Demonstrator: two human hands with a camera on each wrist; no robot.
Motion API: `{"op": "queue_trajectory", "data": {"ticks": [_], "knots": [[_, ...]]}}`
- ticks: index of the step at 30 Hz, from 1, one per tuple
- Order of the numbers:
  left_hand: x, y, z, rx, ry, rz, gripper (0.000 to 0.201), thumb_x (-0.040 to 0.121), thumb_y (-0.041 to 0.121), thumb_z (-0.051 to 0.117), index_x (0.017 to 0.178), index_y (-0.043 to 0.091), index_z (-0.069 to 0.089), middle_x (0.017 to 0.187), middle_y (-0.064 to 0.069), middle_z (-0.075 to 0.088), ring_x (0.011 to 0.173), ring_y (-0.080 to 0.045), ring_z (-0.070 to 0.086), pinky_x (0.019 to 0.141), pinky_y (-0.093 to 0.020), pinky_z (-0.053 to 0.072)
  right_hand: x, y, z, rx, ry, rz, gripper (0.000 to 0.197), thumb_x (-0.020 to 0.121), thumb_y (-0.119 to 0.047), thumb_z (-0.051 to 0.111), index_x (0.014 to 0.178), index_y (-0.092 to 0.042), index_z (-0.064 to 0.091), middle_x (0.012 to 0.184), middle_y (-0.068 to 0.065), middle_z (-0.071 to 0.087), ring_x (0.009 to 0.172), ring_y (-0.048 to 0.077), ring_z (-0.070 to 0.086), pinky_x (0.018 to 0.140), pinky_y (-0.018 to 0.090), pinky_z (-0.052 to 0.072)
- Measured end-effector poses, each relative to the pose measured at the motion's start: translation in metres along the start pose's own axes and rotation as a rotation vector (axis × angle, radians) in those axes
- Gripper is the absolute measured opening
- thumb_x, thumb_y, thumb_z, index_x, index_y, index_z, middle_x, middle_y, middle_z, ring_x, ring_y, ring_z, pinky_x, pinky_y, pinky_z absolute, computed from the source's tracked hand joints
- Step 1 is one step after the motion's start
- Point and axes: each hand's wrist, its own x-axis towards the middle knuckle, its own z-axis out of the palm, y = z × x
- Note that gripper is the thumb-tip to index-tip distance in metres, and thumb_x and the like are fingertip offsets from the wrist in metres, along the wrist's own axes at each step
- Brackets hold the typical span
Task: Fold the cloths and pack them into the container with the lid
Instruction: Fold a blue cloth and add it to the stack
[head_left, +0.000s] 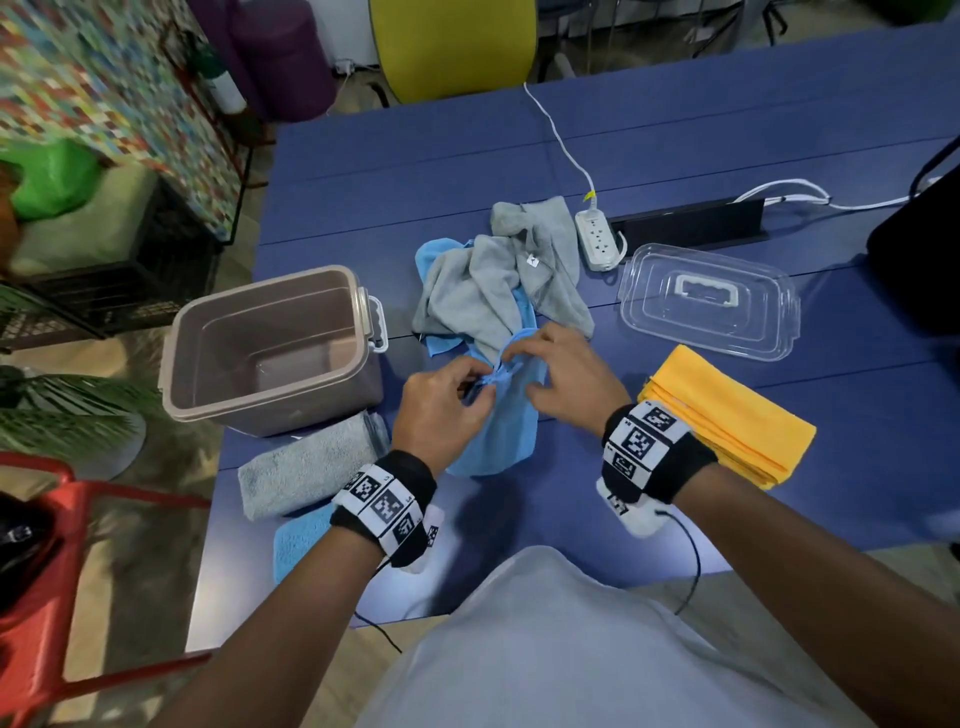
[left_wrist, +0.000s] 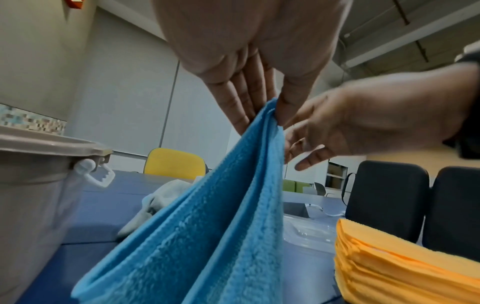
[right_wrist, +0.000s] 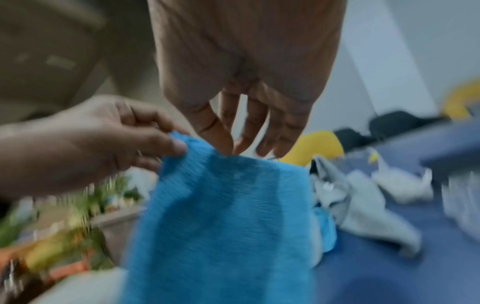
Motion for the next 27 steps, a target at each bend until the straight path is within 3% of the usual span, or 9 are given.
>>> {"op": "queue_trajectory", "data": {"ticks": [4, 7, 10, 15, 18, 21, 23, 25, 27], "knots": [[0.004, 0.008, -0.020, 0.028, -0.005, 0.116, 0.018, 0.079, 0.012, 0.072, 0.097, 0.014, 0.073, 0.086, 0.007, 0.074, 0.074, -0.004, 0.066, 0.076, -0.024, 0.054, 0.009, 0.028, -0.009, -0.432, -0.152, -0.046, 0.041, 0.073, -0.034, 0.069, 0.113, -0.025, 0.067, 0.125, 0.010, 0.043, 0.119, 0.032, 0.038, 0.094, 0.041, 0.039], [0.010, 0.000, -0.036, 0.065, -0.028, 0.137, 0.025, 0.078, 0.011, 0.072, 0.102, 0.015, 0.072, 0.092, 0.008, 0.074, 0.080, -0.003, 0.068, 0.081, -0.024, 0.056, 0.011, 0.046, -0.017, -0.533, -0.220, 0.025, 0.049, 0.073, -0.051, 0.070, 0.115, -0.026, 0.069, 0.141, 0.008, 0.040, 0.129, 0.032, 0.033, 0.102, 0.045, 0.034], [0.011, -0.017, -0.047, 0.133, -0.090, 0.091, 0.029, 0.077, 0.008, 0.071, 0.105, 0.015, 0.071, 0.092, 0.006, 0.074, 0.081, -0.005, 0.069, 0.080, -0.028, 0.057, 0.017, 0.050, -0.034, -0.327, -0.153, 0.041, 0.034, 0.074, -0.048, 0.074, 0.099, -0.025, 0.075, 0.131, -0.003, 0.054, 0.119, 0.020, 0.049, 0.098, 0.036, 0.039], [0.014, -0.035, -0.051, 0.110, -0.078, -0.077, 0.034, 0.072, 0.004, 0.067, 0.102, 0.020, 0.071, 0.082, 0.007, 0.069, 0.068, -0.009, 0.063, 0.072, -0.017, 0.052, 0.022, 0.031, -0.042, 0.153, -0.037, 0.085, 0.019, 0.065, -0.025, 0.084, 0.081, -0.026, 0.072, 0.077, -0.002, 0.071, 0.074, 0.015, 0.065, 0.076, 0.033, 0.054], [0.022, -0.034, -0.057, 0.138, -0.085, -0.096, 0.027, 0.071, 0.002, 0.063, 0.092, 0.018, 0.072, 0.079, 0.011, 0.066, 0.066, -0.004, 0.058, 0.065, -0.006, 0.043, 0.023, 0.015, -0.044, 0.390, 0.012, 0.006, 0.042, 0.063, -0.008, 0.083, 0.092, -0.017, 0.054, 0.072, 0.009, 0.065, 0.068, 0.025, 0.062, 0.071, 0.032, 0.054], [0.029, -0.035, -0.062, 0.177, -0.190, -0.132, 0.013, 0.068, 0.014, 0.061, 0.076, 0.023, 0.064, 0.070, 0.009, 0.062, 0.064, -0.009, 0.056, 0.061, -0.029, 0.049, 0.027, 0.006, -0.049, 0.522, -0.028, -0.055, 0.049, 0.068, -0.001, 0.079, 0.110, -0.016, 0.057, 0.074, 0.007, 0.058, 0.067, 0.021, 0.058, 0.074, 0.032, 0.054], [0.035, -0.032, -0.067, 0.169, -0.286, -0.124, 0.026, 0.064, 0.026, 0.060, 0.089, 0.027, 0.062, 0.089, 0.008, 0.066, 0.082, -0.010, 0.061, 0.077, -0.035, 0.053, 0.028, -0.004, -0.052, 0.539, -0.092, -0.113, 0.053, 0.073, 0.001, 0.075, 0.120, -0.018, 0.059, 0.081, 0.004, 0.054, 0.069, 0.014, 0.053, 0.072, 0.024, 0.049], [0.042, -0.019, -0.065, 0.086, -0.412, -0.067, 0.057, 0.067, 0.037, 0.072, 0.121, 0.032, 0.053, 0.123, 0.013, 0.058, 0.111, -0.003, 0.053, 0.097, -0.029, 0.046, 0.031, -0.019, -0.053, 0.551, -0.143, -0.189, 0.057, 0.075, 0.000, 0.074, 0.126, -0.020, 0.056, 0.085, 0.007, 0.054, 0.071, 0.015, 0.052, 0.070, 0.024, 0.047], [0.051, 0.005, -0.056, -0.063, -0.452, -0.047, 0.076, 0.069, 0.041, 0.083, 0.133, 0.032, 0.045, 0.133, 0.014, 0.054, 0.118, 0.000, 0.051, 0.098, -0.020, 0.042, 0.035, -0.036, -0.054, 0.537, -0.146, -0.280, 0.058, 0.077, -0.005, 0.075, 0.129, -0.020, 0.054, 0.087, 0.008, 0.059, 0.072, 0.013, 0.054, 0.069, 0.022, 0.047]]}}
